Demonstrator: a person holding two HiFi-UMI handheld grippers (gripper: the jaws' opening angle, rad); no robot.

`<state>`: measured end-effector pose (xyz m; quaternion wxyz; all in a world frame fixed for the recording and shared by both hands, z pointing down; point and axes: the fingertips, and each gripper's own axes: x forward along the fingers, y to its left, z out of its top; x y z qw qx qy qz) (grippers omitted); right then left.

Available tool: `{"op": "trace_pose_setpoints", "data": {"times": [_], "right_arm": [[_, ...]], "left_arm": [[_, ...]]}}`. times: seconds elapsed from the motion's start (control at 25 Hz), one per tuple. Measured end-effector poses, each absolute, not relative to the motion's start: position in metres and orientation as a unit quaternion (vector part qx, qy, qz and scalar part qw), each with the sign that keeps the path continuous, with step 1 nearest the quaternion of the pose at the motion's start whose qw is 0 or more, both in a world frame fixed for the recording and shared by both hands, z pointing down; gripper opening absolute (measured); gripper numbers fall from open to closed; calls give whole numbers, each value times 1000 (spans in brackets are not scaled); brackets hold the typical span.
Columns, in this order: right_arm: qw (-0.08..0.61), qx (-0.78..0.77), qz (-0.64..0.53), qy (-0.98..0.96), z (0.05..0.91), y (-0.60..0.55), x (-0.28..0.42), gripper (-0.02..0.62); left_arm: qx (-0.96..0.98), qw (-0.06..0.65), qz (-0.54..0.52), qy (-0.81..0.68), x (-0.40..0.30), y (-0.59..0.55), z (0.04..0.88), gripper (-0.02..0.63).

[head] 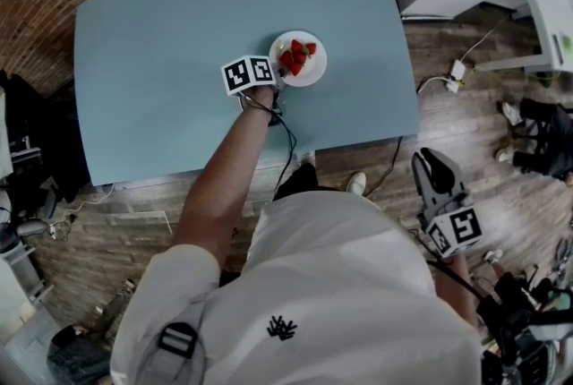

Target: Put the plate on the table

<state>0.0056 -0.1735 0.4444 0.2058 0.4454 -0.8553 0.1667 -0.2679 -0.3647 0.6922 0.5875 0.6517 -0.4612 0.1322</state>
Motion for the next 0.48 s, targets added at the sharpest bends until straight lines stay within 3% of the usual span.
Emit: {"op": "trace_pose_setpoints", "data": {"times": [0.48], "right_arm": [[200,455,171,-851,446,-171,13,64]], "left_arm": [[669,516,229,-483,-270,-374,688,112]]}}
